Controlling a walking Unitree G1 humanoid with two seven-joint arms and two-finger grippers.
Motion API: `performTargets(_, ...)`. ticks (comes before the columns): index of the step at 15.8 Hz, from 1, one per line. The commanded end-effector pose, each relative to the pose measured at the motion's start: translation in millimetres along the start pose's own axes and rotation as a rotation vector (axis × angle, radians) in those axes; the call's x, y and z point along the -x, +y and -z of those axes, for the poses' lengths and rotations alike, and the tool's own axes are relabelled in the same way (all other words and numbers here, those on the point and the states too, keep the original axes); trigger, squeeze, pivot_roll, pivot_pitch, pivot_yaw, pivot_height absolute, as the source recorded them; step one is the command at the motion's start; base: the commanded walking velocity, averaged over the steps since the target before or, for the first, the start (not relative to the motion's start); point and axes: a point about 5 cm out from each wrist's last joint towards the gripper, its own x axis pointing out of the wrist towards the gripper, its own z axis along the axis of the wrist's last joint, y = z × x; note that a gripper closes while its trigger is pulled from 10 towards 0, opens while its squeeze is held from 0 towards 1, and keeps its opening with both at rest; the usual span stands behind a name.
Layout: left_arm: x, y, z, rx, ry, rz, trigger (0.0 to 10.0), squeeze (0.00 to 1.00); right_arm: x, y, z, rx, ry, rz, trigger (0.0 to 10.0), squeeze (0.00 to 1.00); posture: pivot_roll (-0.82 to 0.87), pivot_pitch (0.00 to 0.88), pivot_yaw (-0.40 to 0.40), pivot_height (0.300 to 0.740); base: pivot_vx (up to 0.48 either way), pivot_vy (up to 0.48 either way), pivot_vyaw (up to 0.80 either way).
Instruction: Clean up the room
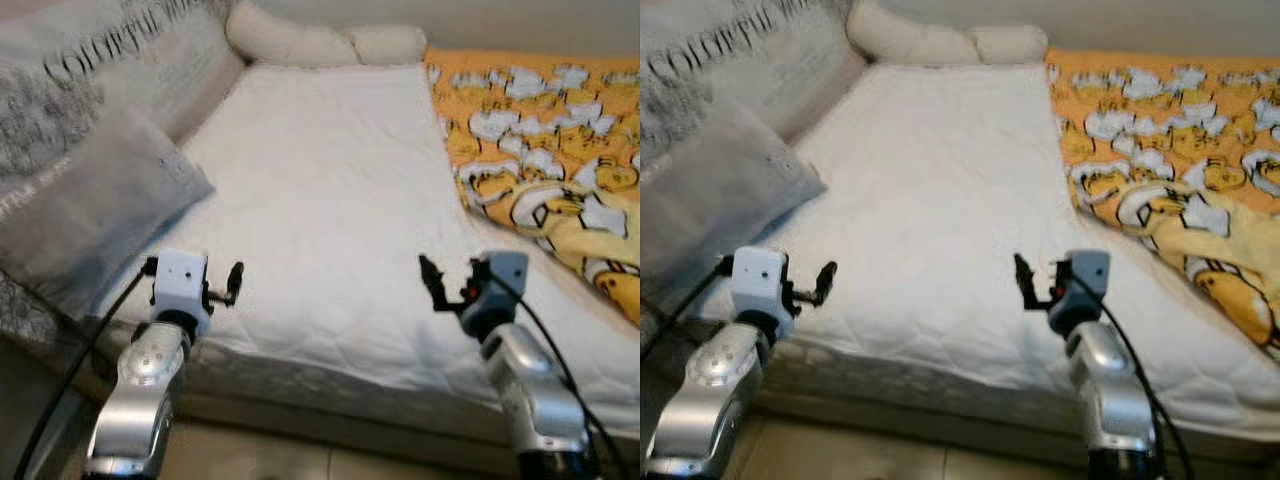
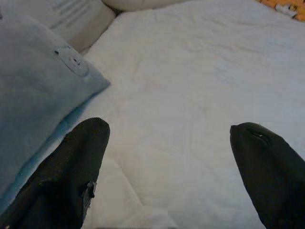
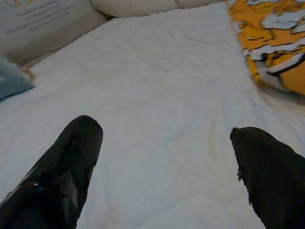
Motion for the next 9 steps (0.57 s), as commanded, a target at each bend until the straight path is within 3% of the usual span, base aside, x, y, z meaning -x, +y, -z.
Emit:
performTargets(1, 0.2, 0.6, -0.8, -0.008, 0.003, -0.013, 10.0, 1.00, -0.3, -0.3, -3.1, 0.002, -0.007, 0.003, 10.0, 1.00, -0.03, 0.000, 0.058, 0.740, 0.000, -0.379, 0.00)
performTargets(9, -2.2, -3.3, 0.0, 0.002, 0.015, -0.010, 10.0, 1.00, -3.9, 5.0, -3.6, 0.017, 0.001, -0.004, 10.0, 1.00, -0.04, 0.000, 0.065, 0.740, 0.000, -0.378, 0.00)
